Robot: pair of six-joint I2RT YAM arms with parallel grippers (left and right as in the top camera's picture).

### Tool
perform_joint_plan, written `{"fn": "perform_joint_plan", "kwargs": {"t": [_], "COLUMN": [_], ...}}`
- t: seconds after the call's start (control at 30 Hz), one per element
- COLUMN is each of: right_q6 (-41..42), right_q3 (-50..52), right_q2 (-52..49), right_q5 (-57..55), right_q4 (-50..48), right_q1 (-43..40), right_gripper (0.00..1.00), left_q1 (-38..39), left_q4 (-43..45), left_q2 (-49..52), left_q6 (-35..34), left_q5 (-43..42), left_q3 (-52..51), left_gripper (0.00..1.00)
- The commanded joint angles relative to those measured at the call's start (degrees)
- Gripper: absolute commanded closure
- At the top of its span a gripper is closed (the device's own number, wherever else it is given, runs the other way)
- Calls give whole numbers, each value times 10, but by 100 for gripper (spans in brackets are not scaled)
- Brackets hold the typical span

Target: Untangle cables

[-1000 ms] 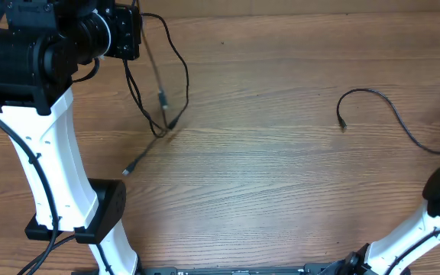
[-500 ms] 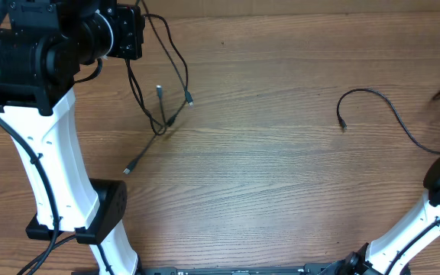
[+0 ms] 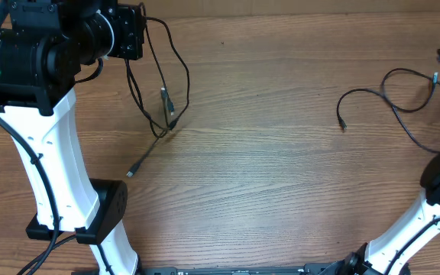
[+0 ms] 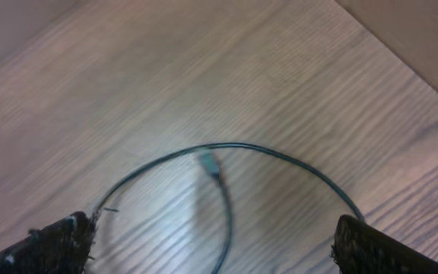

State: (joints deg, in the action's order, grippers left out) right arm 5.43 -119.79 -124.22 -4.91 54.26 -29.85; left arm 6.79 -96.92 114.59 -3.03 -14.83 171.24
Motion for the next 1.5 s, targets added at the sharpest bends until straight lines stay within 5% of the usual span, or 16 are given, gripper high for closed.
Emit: {"fn": "perform_joint_plan", "kwargs": {"t": [0.0,0.53,0.87,1.47], "right_q6": [29,248,231,264], "right_q3": [-46,-45,0,618], "right_q2": [50,71,71,431], "right_q5": [2,-41,-81,-34], "right_q4": [46,358,391,-13], "right_q1": [22,25,25,5], "right_gripper": [0,0,0,0], "left_q1": [4,4,4,4], "left_q4": [2,1,2,2], "left_q2": [-5,-5,-5,-5], "left_q6": [-8,5,5,15], "left_q5": [4,4,4,4], "left_q3": [1,1,1,-25], "left_gripper": [95,96,96,96]}}
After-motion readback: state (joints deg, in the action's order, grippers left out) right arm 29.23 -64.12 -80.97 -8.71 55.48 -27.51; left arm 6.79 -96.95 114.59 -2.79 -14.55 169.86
